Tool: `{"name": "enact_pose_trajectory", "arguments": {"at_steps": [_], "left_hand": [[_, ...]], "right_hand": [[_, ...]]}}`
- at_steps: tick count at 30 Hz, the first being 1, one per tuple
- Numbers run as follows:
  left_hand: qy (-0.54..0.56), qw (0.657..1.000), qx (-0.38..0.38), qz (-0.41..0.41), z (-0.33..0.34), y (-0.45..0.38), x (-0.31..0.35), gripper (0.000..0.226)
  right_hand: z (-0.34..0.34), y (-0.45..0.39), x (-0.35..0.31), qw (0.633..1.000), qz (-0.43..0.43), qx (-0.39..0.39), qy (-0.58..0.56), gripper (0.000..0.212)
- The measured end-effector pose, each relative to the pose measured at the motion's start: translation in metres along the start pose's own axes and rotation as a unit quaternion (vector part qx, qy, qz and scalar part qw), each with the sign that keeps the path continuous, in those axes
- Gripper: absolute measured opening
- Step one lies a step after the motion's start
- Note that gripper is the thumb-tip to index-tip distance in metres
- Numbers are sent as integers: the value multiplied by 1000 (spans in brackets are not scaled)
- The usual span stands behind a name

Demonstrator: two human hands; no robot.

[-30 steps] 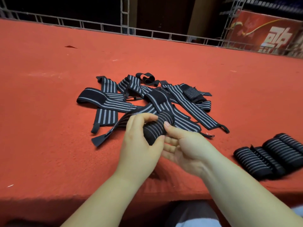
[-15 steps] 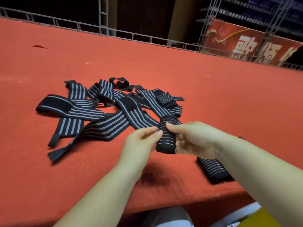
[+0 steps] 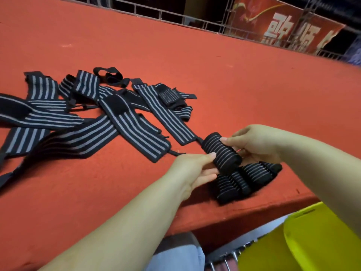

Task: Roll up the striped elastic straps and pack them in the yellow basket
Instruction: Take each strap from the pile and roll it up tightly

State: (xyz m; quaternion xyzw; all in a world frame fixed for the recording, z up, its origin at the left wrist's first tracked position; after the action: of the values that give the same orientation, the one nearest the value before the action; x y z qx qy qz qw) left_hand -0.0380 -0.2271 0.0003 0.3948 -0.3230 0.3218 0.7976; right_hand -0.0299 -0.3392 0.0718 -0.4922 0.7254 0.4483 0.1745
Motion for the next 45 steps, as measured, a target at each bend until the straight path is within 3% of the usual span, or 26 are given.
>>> {"name": "enact_pose_trajectory", "arguments": {"at_steps": [3,7,12,17,24,32,39,45], "left_hand": [[-8,999,-13,-28,20,-11,-16,30],[-43,998,-20,-45,32,-21,-30,35],[-141,990,-3,-9,26,-27,-27,20],[-246,969,18,19,21,-30,-28,11],[-244,969,26,39,14,-32,-23,15],[-186,977,55,92,-21,-16,27,10],[-185,962,134,149,-105,19,93,11],[-219,928,232,194,-197,67,164,16]], "right_hand": [[-22,0,11,992,6,61,109,27],[-34,4,11,952,-3,117,282,33],[-23,-6,17,914,8,121,387,37],[-21,-13,26,884,24,153,441,25],[-26,-2,9,888,-34,192,417,3],[-1,-5,-34,913,-124,179,345,10],[75,-33,-99,931,-191,123,285,12],[150,-53,-170,935,-247,80,241,6]]}}
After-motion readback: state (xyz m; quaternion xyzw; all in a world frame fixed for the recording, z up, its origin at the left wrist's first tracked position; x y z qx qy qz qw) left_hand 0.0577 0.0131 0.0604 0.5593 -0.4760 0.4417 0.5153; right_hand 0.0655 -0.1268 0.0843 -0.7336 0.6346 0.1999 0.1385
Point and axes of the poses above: each hand's wrist, its own y-axis away from the middle knuckle, its own z-axis out of the palm, x = y × z, the point moved 9 cm from there along -y, towards the middle knuckle, and after that the axes turned 2 degrees about -x, right-handed, at the moved point
